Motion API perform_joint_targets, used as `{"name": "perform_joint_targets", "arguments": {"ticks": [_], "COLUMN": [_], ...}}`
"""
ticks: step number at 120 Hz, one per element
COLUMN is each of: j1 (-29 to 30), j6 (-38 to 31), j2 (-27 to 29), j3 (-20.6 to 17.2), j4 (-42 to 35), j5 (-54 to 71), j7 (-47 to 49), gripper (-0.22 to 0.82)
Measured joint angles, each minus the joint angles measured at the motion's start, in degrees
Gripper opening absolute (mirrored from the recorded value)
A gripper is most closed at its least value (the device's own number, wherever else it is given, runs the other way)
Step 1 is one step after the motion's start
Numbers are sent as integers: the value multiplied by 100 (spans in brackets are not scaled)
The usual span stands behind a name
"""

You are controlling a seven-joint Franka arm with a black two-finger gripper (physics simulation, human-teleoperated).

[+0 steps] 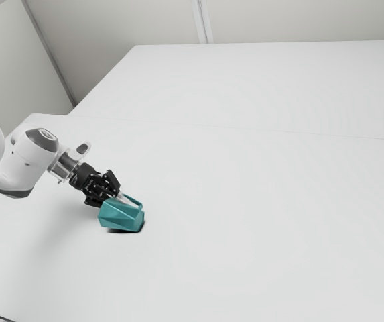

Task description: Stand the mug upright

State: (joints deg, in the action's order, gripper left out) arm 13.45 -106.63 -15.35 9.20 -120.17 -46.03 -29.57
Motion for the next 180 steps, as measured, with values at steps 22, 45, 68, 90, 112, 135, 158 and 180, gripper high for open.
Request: {"name": "perform_joint_targets", "arguments": {"ticks": [22, 45, 68, 90, 112, 135, 158, 180], "j1": [-70, -133, -220, -381, -612, -1525, -2106, -2513], "j6": [11, 35, 52, 53, -25, -611, -1263, -1919], "j2": [66, 281, 640, 876, 914, 1119, 1253, 1220], "j3": [-6, -7, 2, 15, 6, 16, 11, 1], "j4": [-41, -81, -236, -169, 53, 61, 56, 72], "j5": [-154, -237, -248, -46, 451, 984, 2213, 3238], "j7": [-88, -162, -195, -204, -206, -175, -84, -18], "gripper": [-8, -14, -16, -17, -18, -18, -18, -18]}}
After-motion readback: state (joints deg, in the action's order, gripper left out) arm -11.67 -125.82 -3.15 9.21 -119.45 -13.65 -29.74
